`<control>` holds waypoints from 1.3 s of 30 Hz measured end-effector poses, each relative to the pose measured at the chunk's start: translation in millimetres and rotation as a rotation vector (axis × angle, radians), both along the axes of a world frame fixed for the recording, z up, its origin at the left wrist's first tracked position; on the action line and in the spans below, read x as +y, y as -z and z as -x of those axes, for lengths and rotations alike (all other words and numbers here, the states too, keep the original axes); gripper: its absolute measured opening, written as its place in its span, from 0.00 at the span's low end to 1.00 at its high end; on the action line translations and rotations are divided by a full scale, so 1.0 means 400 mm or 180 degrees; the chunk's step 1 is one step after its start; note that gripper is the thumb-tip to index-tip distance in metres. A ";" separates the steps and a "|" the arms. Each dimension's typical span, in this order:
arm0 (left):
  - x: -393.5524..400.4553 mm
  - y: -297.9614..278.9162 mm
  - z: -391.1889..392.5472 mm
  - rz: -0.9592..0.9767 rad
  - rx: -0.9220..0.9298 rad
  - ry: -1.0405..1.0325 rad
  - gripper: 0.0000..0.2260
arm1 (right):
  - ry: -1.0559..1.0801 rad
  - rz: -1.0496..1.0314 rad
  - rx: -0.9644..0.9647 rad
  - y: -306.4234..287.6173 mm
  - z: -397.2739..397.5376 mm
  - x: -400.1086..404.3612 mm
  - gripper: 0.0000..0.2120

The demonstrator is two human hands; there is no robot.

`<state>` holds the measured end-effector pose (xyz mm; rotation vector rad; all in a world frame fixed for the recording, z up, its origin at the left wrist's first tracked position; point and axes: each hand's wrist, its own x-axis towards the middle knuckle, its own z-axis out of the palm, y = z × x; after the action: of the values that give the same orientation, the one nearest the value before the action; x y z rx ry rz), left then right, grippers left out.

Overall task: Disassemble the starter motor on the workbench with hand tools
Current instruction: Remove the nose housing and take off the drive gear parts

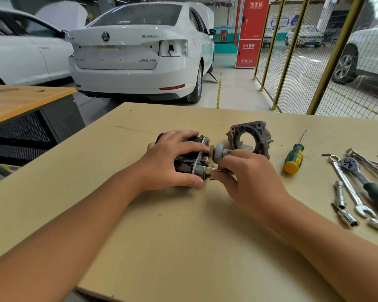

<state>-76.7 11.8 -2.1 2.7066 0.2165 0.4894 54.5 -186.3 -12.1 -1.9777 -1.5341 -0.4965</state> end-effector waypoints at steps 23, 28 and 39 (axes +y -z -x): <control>0.029 -0.016 0.009 -0.0356 0.0431 0.0409 0.23 | 0.0014 -0.0100 0.0458 0.003 0.001 0.008 0.08; 0.032 -0.013 0.011 -0.0319 0.0382 0.0443 0.22 | 0.0030 -0.0089 0.0386 0.001 0.001 0.005 0.06; 0.033 -0.012 0.009 -0.0297 0.0354 0.0445 0.23 | -0.0036 -0.0232 0.0495 0.006 -0.011 0.003 0.01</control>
<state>-80.5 25.1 2.8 2.8182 0.0340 0.3160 59.0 -185.0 -14.3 -1.9043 -1.4109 -0.3790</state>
